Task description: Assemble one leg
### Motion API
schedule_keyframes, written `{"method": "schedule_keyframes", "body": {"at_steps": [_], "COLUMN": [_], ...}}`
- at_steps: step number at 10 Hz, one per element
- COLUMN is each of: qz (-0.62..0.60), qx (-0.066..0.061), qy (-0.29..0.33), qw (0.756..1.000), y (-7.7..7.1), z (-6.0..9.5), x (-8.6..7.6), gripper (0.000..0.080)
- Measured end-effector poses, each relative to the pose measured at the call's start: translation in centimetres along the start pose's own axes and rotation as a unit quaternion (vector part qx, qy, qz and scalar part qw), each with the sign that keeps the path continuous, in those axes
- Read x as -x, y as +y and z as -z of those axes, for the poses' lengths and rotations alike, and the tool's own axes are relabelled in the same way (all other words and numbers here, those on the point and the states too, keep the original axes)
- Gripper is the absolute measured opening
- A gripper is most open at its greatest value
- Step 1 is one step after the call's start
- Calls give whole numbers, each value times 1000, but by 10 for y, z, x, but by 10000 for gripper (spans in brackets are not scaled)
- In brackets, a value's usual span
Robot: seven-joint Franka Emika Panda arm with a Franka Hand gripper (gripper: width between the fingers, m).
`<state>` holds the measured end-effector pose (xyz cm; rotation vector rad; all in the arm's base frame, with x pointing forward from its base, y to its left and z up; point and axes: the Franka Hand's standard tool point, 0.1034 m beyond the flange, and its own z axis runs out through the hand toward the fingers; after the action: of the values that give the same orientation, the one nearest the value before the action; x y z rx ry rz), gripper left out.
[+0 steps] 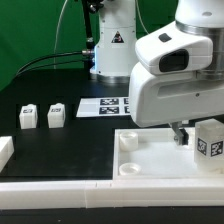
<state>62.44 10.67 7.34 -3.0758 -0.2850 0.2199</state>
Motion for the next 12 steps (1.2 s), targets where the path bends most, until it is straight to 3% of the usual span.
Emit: {"method": "schedule_keyframes", "body": {"at_steps": [1,2,6,7,9,12], "qz": [0,0,-18,-81,-202,-382], "qx": [0,0,0,-2,-2,-9], "qy": [0,0,-1,0,6,10], "qw": [1000,1000,1000,997,979,924], "y": [0,0,0,-1,-4,-9], "z": [0,-1,-1,-1,-2,-2], "x": [0,0,0,0,-1,-3], "gripper": [392,290,290,290,291,291]}}
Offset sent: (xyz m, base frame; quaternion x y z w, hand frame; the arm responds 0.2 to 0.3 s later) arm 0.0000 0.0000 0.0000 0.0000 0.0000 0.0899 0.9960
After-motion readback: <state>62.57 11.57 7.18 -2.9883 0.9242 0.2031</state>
